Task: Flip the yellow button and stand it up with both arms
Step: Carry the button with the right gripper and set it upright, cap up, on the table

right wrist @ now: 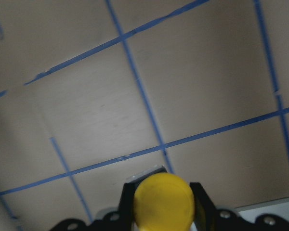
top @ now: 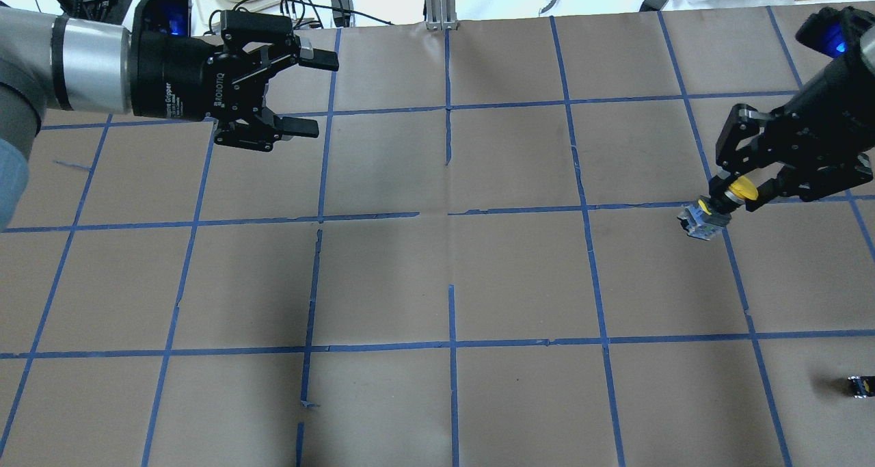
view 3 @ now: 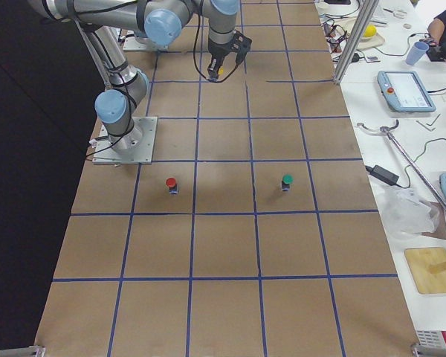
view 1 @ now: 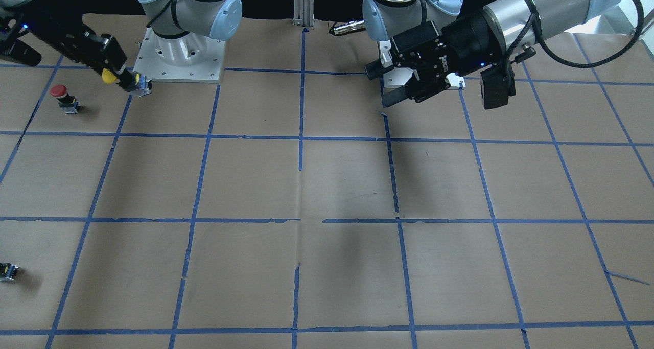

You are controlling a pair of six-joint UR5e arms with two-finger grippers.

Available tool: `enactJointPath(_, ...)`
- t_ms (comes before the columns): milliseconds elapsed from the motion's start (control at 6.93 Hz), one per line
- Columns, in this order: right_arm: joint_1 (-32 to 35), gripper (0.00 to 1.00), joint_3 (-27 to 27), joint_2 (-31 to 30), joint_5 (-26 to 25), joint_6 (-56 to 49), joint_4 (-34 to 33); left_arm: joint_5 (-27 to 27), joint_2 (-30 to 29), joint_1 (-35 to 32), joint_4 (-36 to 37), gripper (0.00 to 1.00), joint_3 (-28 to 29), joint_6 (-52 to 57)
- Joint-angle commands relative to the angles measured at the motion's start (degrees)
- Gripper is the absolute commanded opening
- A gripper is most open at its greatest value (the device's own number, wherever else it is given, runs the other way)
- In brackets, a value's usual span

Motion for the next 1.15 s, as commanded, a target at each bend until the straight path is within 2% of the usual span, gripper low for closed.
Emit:
enactJointPath(0, -2.6, 0.0, 10.0, 2.2, -14.9, -0.2, -20.6, 17.6, -4.4, -0.3, 1.8, 0.99, 5.1, 0.1)
enactJointPath(288, -10.7, 0.0, 13.5, 8.2, -16.1, -0.5, -36.1, 35.3, -5.6, -3.2, -1.1, 0.99, 10.2, 0.2)
enactJointPath(433, -13.6, 0.01, 13.9, 11.4, -15.6, -0.3, -41.7, 41.7, -7.8, -6.7, -0.7, 0.99, 11.8, 0.6)
enactJointPath(721, -18.5, 0.01, 15.8, 16.8, -12.5, -3.2, -47.5, 56.3, -12.7, -16.3, 0.0, 0.99, 16.7, 0.7)
enactJointPath(865, -20.7, 0.02, 16.1, 19.8, -10.0, -8.1, -51.6, 64.1, -12.5, -16.6, -0.8, 0.99, 17.8, 5.2)
enactJointPath(1010, -22.5, 0.02, 16.8, 21.0, -9.7, -10.0, -51.8, 58.2, -12.1, -14.1, -1.4, 1.0, 17.8, 5.6)
